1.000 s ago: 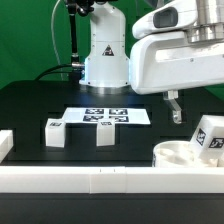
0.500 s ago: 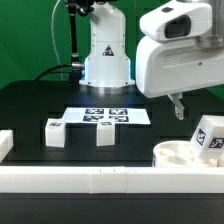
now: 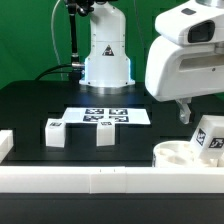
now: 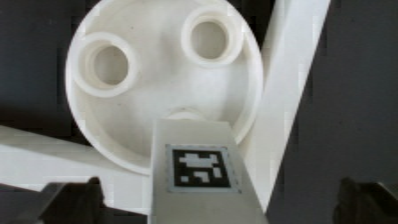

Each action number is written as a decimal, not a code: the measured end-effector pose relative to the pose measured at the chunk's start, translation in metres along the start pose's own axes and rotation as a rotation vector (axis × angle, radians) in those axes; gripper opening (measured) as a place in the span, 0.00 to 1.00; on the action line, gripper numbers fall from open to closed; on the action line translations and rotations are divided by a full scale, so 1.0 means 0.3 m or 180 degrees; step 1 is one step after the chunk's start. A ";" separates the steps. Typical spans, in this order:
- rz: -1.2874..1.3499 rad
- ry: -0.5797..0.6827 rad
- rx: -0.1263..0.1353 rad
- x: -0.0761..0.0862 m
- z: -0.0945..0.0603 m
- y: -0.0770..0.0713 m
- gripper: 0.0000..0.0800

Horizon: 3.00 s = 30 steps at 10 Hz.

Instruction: Assemble stool

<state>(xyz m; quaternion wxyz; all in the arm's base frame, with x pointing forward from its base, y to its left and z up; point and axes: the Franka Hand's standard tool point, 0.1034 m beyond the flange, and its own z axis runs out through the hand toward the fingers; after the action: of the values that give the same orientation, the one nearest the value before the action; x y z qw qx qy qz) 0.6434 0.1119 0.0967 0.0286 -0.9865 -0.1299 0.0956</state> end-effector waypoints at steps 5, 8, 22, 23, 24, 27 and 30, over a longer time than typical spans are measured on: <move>-0.0180 -0.0008 -0.0170 0.007 0.015 0.000 0.81; -0.0162 0.0001 -0.0164 0.008 0.021 0.014 0.81; 0.1040 0.0350 -0.0071 0.011 0.022 0.020 0.43; 0.1265 0.0457 -0.0012 -0.005 0.026 0.012 0.43; 0.1722 0.0549 0.0063 -0.011 0.029 0.004 0.43; 0.2466 0.0683 0.0243 -0.014 0.032 -0.003 0.43; 0.3024 0.0654 0.0340 -0.014 0.032 -0.004 0.43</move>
Offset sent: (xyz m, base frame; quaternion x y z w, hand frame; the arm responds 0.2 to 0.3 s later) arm 0.0126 -0.0172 -0.0046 -0.1260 0.0170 -0.0355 0.9913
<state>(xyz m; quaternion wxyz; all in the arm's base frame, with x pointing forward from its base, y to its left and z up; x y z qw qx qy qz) 0.6373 0.1123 0.0883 0.0450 -0.9382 0.3432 0.0067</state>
